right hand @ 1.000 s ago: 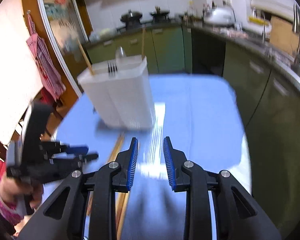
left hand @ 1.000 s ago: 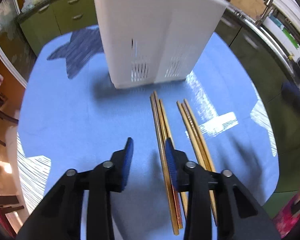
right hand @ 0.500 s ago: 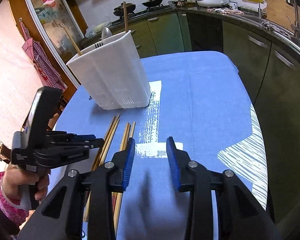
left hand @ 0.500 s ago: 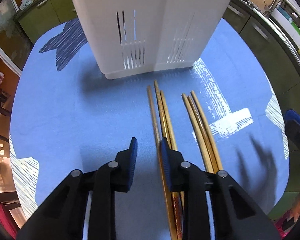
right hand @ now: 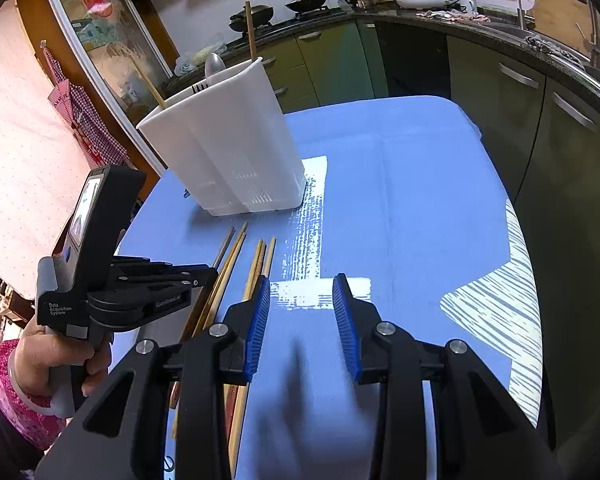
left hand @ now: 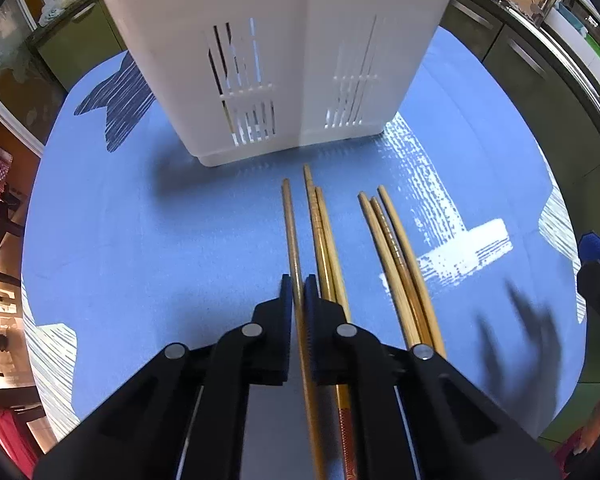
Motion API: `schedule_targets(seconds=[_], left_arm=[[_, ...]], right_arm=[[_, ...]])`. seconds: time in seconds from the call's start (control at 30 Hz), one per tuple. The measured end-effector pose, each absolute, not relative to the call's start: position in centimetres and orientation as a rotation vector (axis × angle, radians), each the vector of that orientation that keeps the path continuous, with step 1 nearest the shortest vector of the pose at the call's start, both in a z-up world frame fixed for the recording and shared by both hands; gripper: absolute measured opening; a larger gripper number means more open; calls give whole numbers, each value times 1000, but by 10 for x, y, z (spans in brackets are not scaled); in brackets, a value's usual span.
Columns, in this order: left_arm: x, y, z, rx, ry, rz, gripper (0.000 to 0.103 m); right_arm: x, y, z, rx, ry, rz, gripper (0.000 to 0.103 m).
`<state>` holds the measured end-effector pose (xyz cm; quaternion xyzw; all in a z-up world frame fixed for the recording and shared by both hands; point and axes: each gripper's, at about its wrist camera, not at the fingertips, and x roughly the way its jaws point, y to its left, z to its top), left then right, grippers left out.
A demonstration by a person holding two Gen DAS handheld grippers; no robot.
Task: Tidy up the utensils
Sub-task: 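Grasp another wooden chopstick with left tool and lift it, then hold chopstick in left tool while right tool grasps a wooden chopstick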
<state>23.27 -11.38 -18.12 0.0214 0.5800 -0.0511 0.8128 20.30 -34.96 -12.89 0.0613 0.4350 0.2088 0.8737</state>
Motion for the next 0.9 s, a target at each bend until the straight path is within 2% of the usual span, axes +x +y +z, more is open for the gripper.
schedule_targets(seconds=[0.2,0.63,0.7,0.87,0.9], left_arm=[[227,-113,-176,54,1226,-116,6],[184,-90,-122,64,1116,-164,6],[179,-84,-119,59,1110,-169,6],[175,-78,-113,49,1097,-176,6],[173,-79,-112,48,1095,-177,6]], right_arm=[[210,-339,-138,108,967,472,33],[249,-283,-169,-10,1193,539,33],[253,-276,-169,-34,1199,526,30],[260,-258,-176,-114,1222,473,15],[261,-255,-178,-124,1229,462,15]])
